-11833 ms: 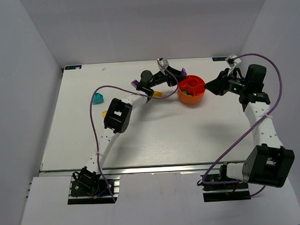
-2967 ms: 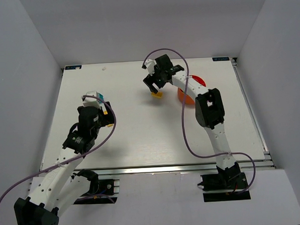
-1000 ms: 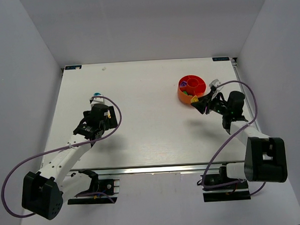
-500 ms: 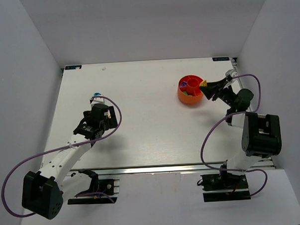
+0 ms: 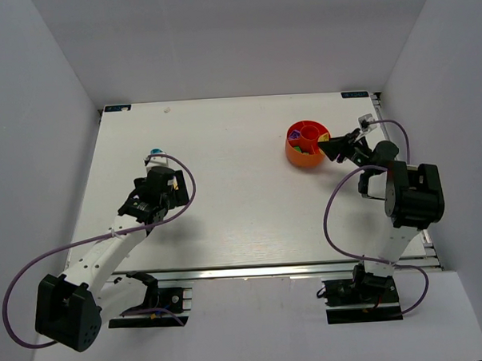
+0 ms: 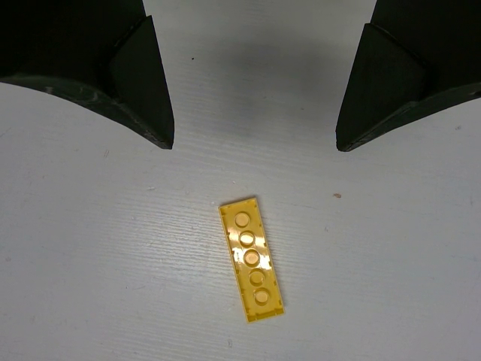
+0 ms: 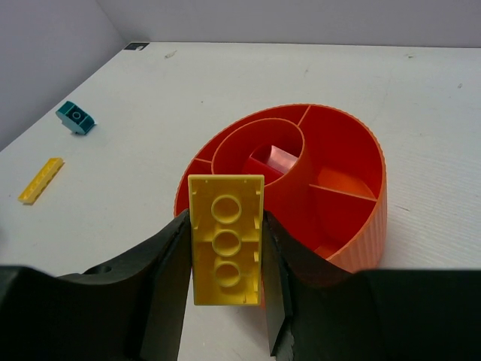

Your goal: Sort the legos into containers by color

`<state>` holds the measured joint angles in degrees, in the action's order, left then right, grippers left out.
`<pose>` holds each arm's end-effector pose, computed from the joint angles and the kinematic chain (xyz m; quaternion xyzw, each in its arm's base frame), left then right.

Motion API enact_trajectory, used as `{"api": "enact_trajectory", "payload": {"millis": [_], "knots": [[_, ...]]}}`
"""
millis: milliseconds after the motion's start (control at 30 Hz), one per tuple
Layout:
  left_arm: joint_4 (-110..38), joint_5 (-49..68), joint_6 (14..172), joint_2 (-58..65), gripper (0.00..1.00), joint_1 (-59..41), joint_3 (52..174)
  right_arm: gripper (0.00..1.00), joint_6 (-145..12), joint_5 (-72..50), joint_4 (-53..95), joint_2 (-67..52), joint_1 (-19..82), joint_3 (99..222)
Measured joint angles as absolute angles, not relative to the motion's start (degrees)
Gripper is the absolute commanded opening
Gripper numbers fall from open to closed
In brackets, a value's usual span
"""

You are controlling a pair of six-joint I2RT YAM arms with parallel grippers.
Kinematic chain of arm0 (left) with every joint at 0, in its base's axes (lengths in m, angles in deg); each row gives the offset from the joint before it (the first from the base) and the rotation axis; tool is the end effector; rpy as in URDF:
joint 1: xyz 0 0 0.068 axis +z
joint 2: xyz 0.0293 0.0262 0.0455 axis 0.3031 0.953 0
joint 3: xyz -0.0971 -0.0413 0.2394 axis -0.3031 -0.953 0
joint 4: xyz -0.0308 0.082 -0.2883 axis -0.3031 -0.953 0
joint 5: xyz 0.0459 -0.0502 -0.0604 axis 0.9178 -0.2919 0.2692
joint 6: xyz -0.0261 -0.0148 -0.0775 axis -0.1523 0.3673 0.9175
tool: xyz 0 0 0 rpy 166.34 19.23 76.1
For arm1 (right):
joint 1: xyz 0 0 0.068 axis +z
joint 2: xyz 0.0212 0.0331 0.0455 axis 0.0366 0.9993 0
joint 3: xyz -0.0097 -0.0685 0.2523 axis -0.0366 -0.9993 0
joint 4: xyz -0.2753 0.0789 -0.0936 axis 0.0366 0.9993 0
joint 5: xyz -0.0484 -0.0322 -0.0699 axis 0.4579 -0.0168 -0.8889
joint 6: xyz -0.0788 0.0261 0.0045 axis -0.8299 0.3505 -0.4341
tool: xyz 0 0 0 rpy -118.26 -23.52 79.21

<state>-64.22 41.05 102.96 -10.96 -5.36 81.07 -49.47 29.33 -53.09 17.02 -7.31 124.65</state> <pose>0.2714 -0.0840 0.1872 -0.0628 0.9107 0.0370 0.4066 0.3854 -0.0093 0.1373 -0.1240 0.6619 0.3499 0.6512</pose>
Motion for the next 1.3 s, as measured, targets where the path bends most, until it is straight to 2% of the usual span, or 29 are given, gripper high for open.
{"api": "enact_trajectory", "payload": {"millis": [1067,1200,1300], "knots": [[-64.63,41.02,102.98,-8.82,0.98,-5.36,81.07,0.18,-46.68,29.98,-53.48,24.34,-7.2,132.56],[-64.68,41.02,102.98,-8.53,0.98,-5.36,81.07,0.25,-46.35,30.35,-53.44,25.41,-7.16,133.46],[-64.68,41.02,102.98,-8.49,0.98,-5.36,81.1,0.37,-46.22,30.68,-53.46,25.48,-7.16,133.59]]}}
